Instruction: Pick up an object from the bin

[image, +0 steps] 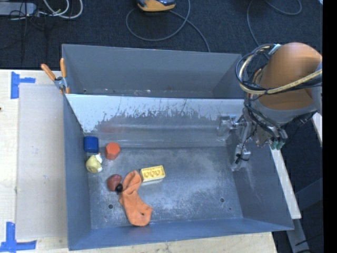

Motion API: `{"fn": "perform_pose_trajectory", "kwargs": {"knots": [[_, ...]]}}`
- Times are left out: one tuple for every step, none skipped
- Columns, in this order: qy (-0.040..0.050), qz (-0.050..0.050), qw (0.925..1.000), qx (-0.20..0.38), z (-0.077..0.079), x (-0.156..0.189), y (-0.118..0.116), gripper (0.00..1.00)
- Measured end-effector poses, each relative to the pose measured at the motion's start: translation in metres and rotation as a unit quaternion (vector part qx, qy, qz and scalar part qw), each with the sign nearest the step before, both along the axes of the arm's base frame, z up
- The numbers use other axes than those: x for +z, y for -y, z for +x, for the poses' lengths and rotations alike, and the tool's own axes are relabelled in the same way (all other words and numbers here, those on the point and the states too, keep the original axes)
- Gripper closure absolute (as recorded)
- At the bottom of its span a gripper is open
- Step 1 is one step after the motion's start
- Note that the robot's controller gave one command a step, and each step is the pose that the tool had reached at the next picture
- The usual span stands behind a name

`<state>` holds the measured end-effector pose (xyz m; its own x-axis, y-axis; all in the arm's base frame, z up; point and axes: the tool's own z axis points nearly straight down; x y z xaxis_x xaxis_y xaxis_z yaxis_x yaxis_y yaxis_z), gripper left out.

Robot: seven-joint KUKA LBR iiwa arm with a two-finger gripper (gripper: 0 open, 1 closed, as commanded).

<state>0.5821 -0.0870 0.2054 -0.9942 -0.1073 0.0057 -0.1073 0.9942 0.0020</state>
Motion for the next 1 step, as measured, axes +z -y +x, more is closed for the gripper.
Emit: {"fn": "perform_pose_trajectory", "kwargs": {"knots": [[0.0051,-0.001,0.9997,0.025,0.0034,-0.0221,-0.0063,0.0]]}}
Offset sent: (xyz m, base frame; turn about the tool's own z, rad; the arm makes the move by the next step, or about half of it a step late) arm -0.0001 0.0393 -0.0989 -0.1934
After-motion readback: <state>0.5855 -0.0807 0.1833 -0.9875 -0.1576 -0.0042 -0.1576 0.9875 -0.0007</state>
